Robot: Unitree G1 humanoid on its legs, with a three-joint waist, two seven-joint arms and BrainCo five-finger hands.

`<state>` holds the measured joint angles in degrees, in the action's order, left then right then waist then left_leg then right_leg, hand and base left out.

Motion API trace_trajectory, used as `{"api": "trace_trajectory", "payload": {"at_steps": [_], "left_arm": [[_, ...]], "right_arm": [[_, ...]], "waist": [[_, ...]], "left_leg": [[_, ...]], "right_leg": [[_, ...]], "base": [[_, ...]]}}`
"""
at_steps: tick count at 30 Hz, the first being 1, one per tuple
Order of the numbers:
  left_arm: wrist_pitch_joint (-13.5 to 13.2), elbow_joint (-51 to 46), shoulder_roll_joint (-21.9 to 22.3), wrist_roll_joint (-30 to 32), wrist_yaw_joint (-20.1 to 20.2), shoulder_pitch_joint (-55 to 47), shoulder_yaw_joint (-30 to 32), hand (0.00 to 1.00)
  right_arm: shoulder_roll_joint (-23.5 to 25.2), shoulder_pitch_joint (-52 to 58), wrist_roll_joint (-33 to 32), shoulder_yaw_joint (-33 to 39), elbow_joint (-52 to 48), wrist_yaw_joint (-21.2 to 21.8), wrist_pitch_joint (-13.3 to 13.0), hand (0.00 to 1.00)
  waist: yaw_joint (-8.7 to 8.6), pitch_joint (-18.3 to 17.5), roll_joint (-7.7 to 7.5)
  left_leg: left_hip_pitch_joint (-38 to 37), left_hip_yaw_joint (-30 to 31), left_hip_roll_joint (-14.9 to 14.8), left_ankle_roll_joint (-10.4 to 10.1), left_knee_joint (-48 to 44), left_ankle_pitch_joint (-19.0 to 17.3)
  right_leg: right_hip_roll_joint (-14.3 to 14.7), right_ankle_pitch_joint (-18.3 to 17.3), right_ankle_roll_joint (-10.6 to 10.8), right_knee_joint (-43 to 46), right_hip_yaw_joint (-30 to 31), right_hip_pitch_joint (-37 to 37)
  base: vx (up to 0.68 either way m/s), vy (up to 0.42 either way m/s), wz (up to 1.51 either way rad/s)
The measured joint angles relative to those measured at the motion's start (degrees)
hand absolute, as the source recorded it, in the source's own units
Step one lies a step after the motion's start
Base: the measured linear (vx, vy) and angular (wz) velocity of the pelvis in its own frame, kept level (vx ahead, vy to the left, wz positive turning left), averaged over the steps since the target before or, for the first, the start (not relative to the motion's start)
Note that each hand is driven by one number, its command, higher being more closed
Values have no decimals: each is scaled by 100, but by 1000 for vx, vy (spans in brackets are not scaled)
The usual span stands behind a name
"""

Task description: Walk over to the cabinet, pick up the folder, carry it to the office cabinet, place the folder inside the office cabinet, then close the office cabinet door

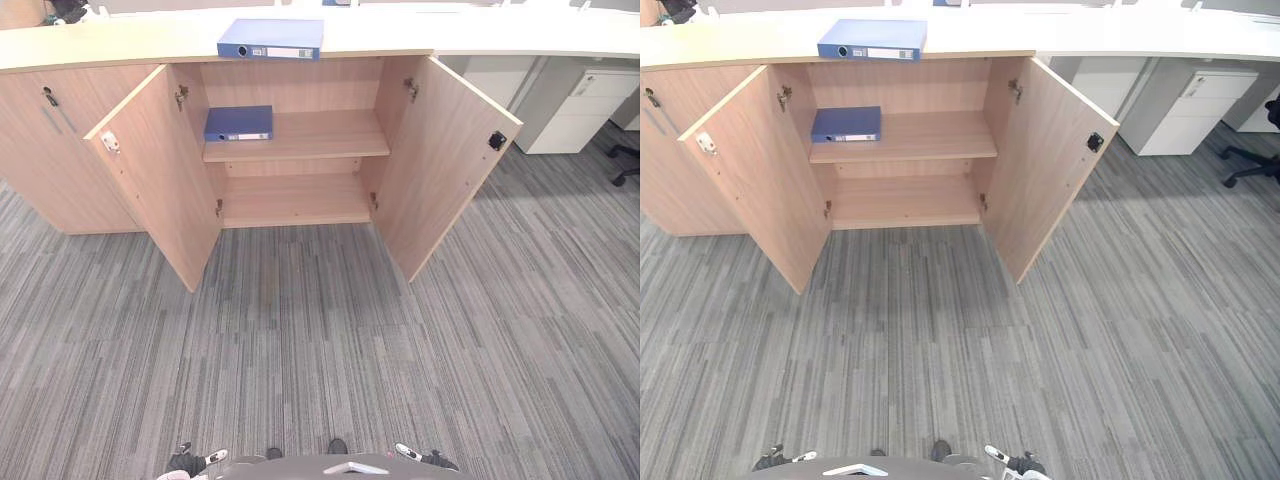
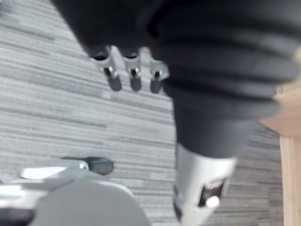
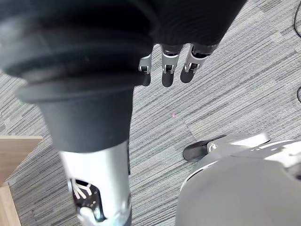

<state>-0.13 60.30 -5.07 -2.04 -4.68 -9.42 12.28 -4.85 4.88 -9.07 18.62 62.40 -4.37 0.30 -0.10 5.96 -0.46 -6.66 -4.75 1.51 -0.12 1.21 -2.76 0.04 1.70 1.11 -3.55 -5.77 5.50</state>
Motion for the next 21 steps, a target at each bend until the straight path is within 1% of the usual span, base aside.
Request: {"api": "trace_trajectory", "payload": {"at_steps": [9, 13, 21], "left_arm": [[-1, 3, 50, 0, -2, 16, 7, 0], [-3, 11, 60, 0, -2, 14, -1, 0], [-3, 11, 41, 0, 0, 27, -12, 0]], "right_arm": [[196, -307, 46, 7, -18, 1, -4, 0], [206, -319, 47, 1, -16, 1, -3, 0], [217, -323, 46, 7, -17, 1, -2, 0]], "waist": [[10, 34, 3], [9, 45, 1], [5, 82, -52]], "left_leg": [[-57, 26, -2, -54, 14, 10], [-151, 29, 3, -16, 263, 146], [-140, 76, 6, 5, 322, 176]], "right_leg": [[-1, -14, 22, -47, -117, 115], [0, -16, 22, -64, -151, 140], [-2, -22, 29, -102, -251, 144]], "base": [[-27, -5, 4], [-62, -7, 3], [-24, -3, 4]]}}
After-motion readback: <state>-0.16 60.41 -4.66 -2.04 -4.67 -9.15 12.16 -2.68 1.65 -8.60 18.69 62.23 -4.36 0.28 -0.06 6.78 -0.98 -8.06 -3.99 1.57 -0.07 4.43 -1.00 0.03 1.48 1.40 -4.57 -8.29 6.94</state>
